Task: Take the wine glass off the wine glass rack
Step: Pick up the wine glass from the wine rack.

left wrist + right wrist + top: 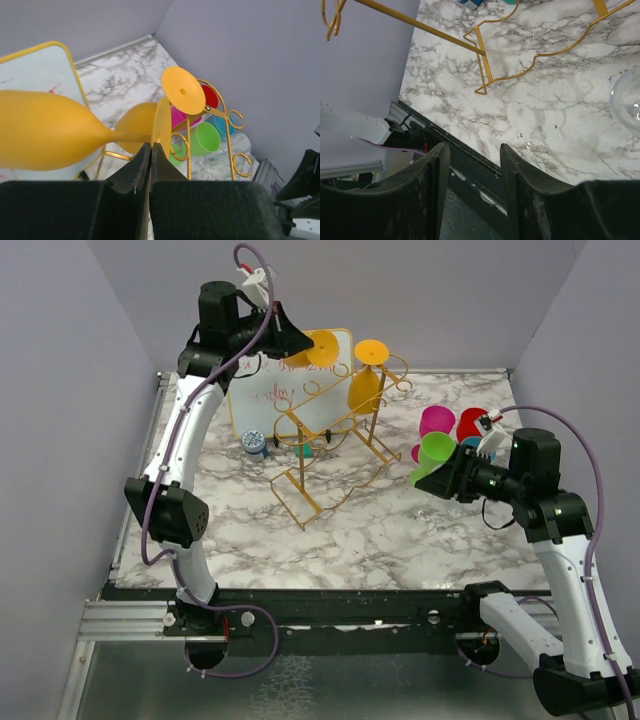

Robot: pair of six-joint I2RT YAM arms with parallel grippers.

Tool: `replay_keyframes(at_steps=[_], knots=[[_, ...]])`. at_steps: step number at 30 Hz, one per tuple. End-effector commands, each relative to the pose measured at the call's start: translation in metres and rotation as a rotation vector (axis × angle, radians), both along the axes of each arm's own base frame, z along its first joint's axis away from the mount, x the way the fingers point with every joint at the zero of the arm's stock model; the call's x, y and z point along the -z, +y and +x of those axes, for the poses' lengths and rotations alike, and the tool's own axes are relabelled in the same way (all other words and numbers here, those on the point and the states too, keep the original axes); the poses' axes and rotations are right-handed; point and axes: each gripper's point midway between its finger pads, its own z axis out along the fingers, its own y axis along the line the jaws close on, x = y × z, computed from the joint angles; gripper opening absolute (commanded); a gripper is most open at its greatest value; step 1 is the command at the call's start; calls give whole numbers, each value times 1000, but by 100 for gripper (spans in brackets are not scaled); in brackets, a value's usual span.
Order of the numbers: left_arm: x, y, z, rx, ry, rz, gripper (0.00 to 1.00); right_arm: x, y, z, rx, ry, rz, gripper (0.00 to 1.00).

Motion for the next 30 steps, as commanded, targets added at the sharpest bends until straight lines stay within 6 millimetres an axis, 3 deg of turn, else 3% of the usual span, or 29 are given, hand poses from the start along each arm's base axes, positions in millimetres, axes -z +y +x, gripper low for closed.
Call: replay_keyframes(at_steps=[1, 7, 11, 13, 16, 20, 25, 30], knots=[[-43, 55, 3, -175, -123, -18, 0, -4, 1, -4, -16, -26, 14, 50], [-53, 79, -8, -193, -135, -82, 0, -2, 3, -4, -21, -13, 20, 50], [-34, 106, -28, -272, -114, -41, 0, -3, 3, -5, -23, -21, 22, 50], [-11, 125, -42, -336, -83, -9, 0, -5, 3, -6, -25, -33, 23, 50], [-3, 159, -68, -437, -90, 38, 0, -8, 5, -6, -34, -43, 33, 51], [12, 182, -105, -522, -66, 100, 0, -10, 6, -7, -39, -54, 49, 51], [7, 181, -146, -554, -75, 76, 0, -7, 7, -8, -42, -46, 54, 51], [28, 163, -176, -482, -4, 22, 0, -5, 7, -8, -34, -41, 55, 51]])
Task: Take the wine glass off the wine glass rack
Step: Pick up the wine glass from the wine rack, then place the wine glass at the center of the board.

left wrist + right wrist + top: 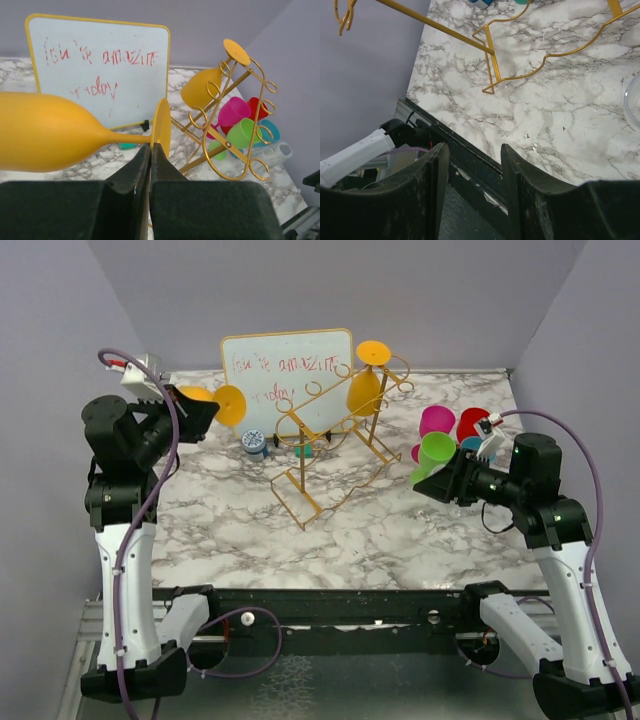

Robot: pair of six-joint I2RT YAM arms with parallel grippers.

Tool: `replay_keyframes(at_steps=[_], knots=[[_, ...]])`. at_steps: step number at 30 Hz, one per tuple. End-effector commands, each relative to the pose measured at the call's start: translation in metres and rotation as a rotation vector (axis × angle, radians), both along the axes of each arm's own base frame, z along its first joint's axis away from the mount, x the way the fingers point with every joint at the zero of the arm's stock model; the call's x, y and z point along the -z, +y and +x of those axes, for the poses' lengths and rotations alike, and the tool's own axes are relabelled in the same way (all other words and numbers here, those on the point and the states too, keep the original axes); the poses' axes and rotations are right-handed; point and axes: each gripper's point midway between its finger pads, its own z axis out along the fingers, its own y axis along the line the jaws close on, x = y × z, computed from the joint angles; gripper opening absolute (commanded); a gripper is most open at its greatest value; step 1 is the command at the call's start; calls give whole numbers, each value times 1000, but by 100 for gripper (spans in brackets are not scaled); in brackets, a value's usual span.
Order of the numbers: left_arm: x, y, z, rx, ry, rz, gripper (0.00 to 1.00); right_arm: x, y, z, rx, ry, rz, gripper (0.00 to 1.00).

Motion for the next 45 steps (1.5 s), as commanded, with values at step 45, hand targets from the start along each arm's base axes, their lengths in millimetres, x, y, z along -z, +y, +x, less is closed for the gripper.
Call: replay_keyframes(at_steps=[45], knots=[[111, -126, -166, 837, 404, -212, 0, -1, 29, -7, -152, 43, 215, 65]])
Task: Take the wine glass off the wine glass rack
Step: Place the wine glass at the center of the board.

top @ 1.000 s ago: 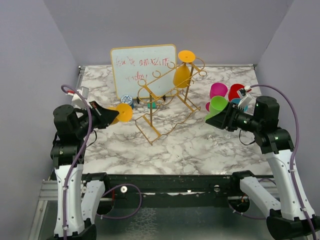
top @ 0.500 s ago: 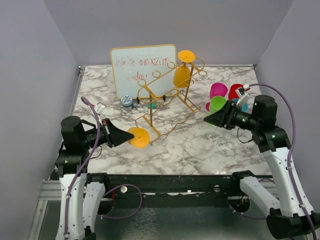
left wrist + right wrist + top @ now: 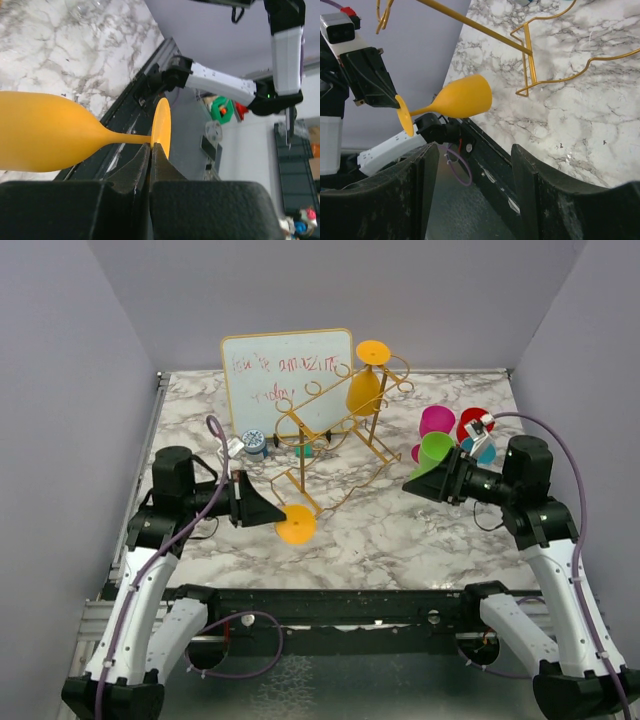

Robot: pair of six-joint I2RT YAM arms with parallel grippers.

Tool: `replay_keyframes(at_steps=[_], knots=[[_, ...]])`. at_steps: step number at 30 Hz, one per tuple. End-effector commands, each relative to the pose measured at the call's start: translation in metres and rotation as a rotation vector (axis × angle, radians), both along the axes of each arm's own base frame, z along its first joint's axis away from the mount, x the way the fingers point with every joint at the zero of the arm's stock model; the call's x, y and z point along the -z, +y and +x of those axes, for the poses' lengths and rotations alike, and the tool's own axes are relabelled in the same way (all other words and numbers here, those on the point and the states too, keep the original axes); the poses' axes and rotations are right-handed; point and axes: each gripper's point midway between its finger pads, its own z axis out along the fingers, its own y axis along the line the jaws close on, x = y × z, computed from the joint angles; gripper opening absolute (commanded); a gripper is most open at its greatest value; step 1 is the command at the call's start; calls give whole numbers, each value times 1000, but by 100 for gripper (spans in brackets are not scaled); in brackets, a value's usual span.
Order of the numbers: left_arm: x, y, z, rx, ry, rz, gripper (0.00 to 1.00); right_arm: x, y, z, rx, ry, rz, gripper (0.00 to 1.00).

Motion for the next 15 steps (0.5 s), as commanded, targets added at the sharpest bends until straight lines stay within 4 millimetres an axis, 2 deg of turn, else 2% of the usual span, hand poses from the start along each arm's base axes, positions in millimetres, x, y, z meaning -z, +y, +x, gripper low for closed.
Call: replay_keyframes(at_steps=[1, 5, 15], knots=[[-24, -22, -6, 83, -129, -19, 0, 2, 9, -9, -87, 35, 63, 66], [-52, -42, -8, 118, -216, -84, 0, 5, 10, -9, -93, 39, 68, 70], [-86, -95, -42, 323, -343, -225, 0, -1, 23, -36, -297, 50, 181, 82]])
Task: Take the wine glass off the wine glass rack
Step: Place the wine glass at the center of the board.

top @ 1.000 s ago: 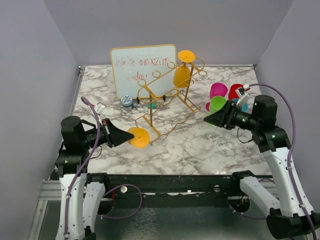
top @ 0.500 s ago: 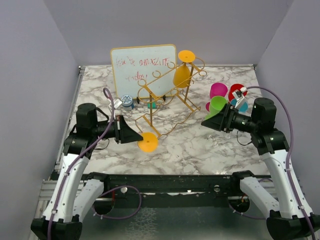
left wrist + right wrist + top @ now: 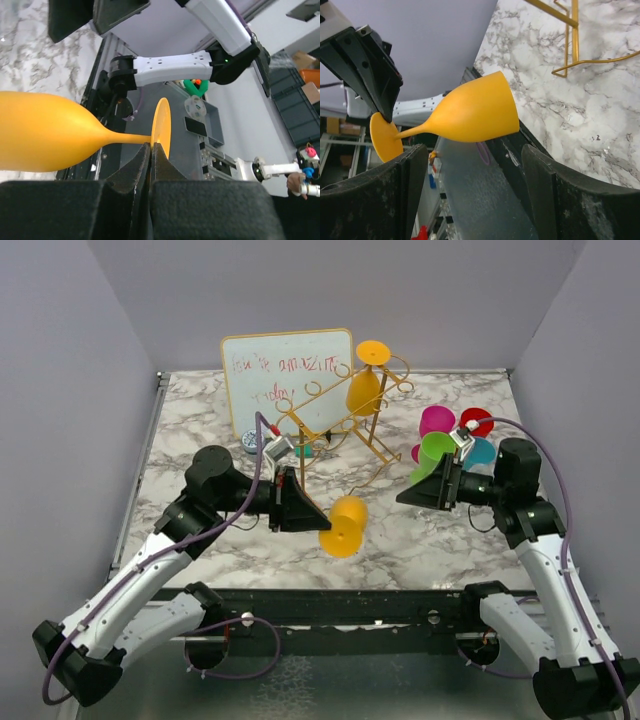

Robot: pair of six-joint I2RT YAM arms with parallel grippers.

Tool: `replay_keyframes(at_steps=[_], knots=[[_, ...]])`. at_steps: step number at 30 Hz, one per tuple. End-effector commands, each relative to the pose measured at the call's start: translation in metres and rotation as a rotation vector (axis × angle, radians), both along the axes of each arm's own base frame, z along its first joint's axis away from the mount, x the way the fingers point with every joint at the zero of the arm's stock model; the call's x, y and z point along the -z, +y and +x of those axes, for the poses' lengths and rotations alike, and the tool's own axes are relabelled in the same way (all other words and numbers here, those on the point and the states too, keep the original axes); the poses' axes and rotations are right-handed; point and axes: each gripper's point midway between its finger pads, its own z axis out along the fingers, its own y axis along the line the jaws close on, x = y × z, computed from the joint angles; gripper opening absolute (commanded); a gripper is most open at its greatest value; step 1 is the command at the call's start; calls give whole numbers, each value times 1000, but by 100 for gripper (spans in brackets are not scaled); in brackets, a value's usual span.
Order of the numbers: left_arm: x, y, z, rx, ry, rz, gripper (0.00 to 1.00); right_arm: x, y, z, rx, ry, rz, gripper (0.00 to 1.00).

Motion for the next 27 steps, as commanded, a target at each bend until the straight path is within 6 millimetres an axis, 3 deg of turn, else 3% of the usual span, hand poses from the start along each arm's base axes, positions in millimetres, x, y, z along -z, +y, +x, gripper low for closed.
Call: replay_keyframes(at_steps=[1, 10, 21, 27], knots=[[-40, -18, -4, 29, -135, -127, 0, -12, 6, -19, -133, -23, 73, 83], [-65, -20, -29, 145, -261, -220, 0, 2, 8, -19, -150, 28, 100, 84], [-57, -23, -39, 211, -306, -225, 0, -29, 10, -38, -259, -58, 216, 73], [-60, -31, -46, 261, -335, -248, 0, -45, 10, -48, -296, -100, 270, 60]])
